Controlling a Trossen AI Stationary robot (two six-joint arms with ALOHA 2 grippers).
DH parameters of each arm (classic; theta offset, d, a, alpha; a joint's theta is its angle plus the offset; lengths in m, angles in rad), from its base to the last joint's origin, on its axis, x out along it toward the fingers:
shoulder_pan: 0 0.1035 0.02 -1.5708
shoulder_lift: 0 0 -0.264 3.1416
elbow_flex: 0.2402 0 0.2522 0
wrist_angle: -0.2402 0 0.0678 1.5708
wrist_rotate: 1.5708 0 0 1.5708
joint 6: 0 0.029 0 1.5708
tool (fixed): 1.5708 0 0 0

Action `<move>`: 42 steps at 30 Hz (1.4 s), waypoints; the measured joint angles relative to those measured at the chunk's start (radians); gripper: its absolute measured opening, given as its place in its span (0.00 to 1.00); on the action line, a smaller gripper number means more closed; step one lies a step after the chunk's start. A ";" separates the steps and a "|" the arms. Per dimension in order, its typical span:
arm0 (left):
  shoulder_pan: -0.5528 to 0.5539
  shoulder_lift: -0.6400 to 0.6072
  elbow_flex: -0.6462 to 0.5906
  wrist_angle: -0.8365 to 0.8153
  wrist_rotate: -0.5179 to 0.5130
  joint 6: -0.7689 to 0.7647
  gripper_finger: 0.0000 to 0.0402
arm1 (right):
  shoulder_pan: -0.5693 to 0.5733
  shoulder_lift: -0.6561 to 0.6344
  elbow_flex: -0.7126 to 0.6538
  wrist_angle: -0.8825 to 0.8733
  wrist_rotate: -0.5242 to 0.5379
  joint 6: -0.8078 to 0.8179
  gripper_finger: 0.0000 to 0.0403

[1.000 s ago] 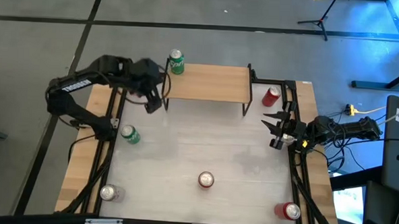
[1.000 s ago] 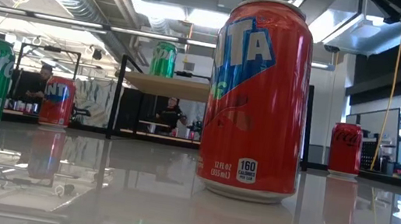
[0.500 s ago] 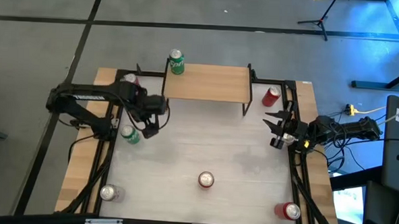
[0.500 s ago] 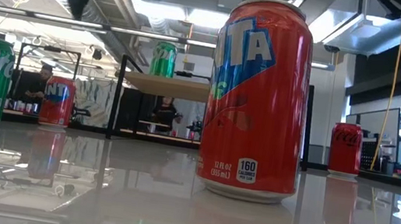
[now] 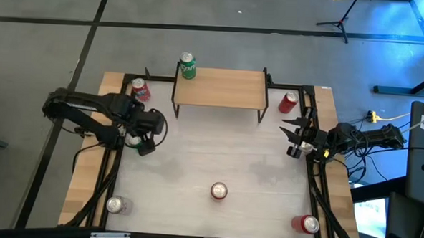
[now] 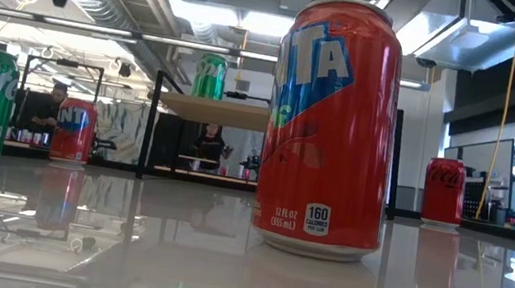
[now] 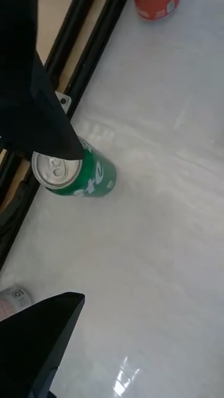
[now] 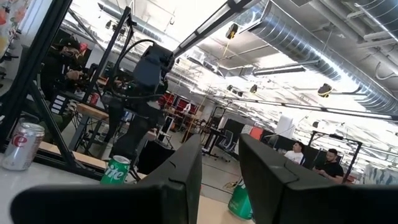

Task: Place canned beverage on shelf
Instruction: Put the green soda can on the shelf aligned with the other green soda can

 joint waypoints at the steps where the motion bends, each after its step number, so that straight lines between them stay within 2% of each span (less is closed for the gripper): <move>1: -0.008 -0.007 0.000 -0.001 -0.006 -0.011 0.88 | 0.000 0.000 0.000 0.000 0.000 0.000 0.26; 8: -0.057 -0.019 -0.020 -0.034 -0.042 -0.049 0.88 | 0.000 0.000 0.000 -0.001 0.000 0.000 0.26; 17: -0.043 -0.026 -0.220 -0.023 0.020 -0.058 0.88 | 0.000 0.001 0.000 -0.002 0.000 0.004 0.26; 21: -0.029 -0.024 -0.262 -0.013 0.031 -0.087 0.88 | 0.000 0.001 0.000 -0.001 0.000 0.005 0.26; 35: -0.026 -0.023 -0.269 -0.007 0.000 -0.084 0.88 | 0.000 0.001 0.000 -0.002 0.000 0.002 0.26; 42: -0.026 -0.023 -0.269 -0.011 -0.042 -0.169 0.88 | 0.000 0.001 0.000 -0.002 0.000 0.001 0.26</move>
